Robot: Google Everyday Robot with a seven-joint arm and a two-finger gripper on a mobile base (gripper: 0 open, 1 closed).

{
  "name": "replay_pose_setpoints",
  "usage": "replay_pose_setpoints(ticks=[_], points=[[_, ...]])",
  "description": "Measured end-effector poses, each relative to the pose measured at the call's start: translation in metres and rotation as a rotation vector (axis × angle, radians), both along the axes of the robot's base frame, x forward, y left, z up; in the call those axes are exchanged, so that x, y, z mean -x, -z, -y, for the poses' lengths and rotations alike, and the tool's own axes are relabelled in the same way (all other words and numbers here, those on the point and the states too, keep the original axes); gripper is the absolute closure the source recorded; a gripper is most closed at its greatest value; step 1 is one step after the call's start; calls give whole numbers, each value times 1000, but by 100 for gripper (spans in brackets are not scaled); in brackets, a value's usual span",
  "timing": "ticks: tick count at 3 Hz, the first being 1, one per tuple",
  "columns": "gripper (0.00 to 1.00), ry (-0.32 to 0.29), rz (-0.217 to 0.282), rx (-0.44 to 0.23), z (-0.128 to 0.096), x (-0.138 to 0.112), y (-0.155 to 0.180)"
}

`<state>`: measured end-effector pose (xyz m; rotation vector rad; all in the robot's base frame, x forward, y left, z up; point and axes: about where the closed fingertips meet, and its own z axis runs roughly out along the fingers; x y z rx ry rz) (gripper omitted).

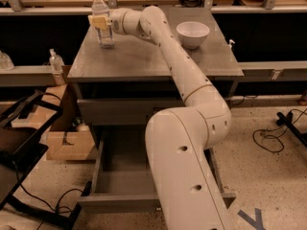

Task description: Place blue plastic bottle into middle drawer

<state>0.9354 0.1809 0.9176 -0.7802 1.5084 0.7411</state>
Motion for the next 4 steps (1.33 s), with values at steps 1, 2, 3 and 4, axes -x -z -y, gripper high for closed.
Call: replay_pose_setpoints(ticks=[1, 2, 3, 4], points=[[100, -12, 43, -11, 3, 11, -21], [100, 2, 168, -27, 35, 53, -85], [100, 14, 243, -43, 65, 106, -133], [100, 5, 267, -59, 87, 168, -155]])
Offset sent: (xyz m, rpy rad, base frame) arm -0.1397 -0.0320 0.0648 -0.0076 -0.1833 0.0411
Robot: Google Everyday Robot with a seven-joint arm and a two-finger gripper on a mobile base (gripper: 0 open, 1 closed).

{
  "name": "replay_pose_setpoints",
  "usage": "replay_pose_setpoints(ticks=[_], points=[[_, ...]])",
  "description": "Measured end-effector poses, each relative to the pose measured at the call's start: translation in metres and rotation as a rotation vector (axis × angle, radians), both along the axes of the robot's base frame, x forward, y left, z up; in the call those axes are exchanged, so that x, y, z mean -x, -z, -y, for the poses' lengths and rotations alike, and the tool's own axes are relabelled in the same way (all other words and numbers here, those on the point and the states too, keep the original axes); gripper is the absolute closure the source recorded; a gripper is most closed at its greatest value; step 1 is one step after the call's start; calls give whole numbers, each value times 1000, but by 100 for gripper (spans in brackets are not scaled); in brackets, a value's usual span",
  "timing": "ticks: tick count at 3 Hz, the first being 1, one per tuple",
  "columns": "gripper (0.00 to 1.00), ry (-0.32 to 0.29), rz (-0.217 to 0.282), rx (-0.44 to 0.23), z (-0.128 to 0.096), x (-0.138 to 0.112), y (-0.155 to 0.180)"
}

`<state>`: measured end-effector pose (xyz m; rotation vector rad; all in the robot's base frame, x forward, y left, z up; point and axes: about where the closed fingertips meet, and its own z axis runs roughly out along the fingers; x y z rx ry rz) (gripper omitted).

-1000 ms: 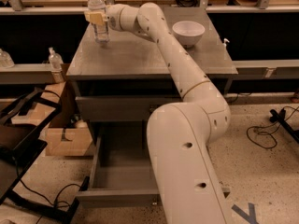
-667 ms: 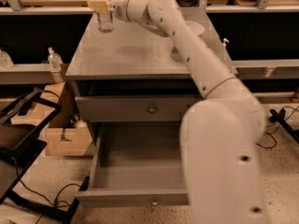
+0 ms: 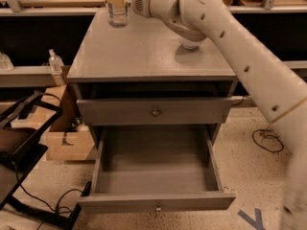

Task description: Place blue plastic bottle into middle drawer

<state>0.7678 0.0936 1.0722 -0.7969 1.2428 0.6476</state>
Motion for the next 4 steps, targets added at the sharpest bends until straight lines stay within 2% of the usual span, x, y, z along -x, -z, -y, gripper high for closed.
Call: replay_pose_setpoints(ticks=[1, 2, 3, 4], points=[[100, -5, 1, 4, 13, 51, 18], [100, 46, -36, 29, 41, 89, 56], [100, 105, -126, 44, 69, 119, 126], [100, 90, -171, 85, 63, 139, 164]])
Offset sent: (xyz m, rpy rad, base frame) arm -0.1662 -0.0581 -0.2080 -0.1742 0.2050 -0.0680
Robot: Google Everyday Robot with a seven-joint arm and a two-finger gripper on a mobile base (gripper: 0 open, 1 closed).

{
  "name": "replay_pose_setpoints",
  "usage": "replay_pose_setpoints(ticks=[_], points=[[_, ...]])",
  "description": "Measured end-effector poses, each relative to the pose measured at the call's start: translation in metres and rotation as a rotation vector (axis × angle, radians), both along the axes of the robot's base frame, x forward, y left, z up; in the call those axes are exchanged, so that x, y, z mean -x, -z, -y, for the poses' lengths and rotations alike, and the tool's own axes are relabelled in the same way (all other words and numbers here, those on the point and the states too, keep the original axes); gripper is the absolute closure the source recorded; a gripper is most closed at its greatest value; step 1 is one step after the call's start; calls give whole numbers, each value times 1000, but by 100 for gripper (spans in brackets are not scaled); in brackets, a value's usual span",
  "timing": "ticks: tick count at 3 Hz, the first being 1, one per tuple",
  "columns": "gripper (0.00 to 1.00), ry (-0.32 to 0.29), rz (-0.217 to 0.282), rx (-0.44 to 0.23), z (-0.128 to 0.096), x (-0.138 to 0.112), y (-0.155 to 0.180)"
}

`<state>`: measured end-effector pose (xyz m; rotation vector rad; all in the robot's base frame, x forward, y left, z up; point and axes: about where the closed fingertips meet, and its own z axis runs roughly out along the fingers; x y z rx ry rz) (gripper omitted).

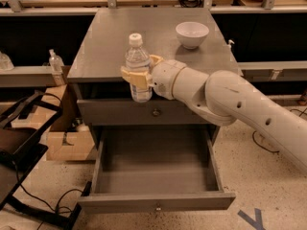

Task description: Place blue plastic bottle into middle drawer

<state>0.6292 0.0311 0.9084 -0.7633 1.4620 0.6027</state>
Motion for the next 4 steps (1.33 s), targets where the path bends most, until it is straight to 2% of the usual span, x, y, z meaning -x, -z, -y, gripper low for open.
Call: replay_pose_setpoints(ticks=[2, 3, 4], points=[[100, -28, -6, 7, -10, -2, 6], [100, -102, -25, 26, -21, 0, 44], [100, -203, -30, 36, -31, -1, 93]])
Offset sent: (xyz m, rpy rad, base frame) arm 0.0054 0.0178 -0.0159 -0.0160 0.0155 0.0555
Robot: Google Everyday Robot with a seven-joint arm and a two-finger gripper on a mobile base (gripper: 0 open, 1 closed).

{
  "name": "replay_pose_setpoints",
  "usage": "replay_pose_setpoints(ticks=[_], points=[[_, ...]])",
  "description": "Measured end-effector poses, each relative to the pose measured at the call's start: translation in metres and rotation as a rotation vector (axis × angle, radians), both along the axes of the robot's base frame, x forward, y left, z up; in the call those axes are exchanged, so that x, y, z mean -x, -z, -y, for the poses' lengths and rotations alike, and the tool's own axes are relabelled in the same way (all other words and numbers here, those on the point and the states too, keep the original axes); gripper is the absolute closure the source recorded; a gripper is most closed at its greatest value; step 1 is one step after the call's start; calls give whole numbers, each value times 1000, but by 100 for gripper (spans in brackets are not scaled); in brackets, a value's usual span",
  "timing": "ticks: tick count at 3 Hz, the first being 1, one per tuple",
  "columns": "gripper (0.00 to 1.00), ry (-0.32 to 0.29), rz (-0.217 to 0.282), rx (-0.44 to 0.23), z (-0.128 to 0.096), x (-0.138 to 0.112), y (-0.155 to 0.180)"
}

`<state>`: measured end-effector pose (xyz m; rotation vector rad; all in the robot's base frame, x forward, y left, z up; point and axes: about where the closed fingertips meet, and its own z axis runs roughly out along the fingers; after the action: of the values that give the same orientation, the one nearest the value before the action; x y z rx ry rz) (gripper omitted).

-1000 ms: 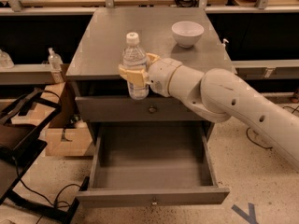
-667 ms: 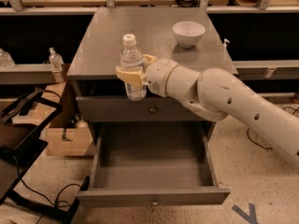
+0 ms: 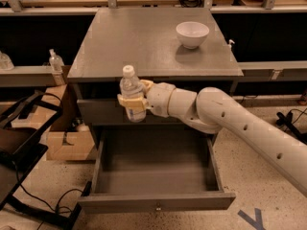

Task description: Place blue plastic bottle into middle drawer

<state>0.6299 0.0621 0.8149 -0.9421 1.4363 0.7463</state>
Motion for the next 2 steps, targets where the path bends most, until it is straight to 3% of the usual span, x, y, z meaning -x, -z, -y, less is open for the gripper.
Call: replay_pose_setpoints(ticks=[2], points=[[100, -162, -43, -35, -25, -4, 112]])
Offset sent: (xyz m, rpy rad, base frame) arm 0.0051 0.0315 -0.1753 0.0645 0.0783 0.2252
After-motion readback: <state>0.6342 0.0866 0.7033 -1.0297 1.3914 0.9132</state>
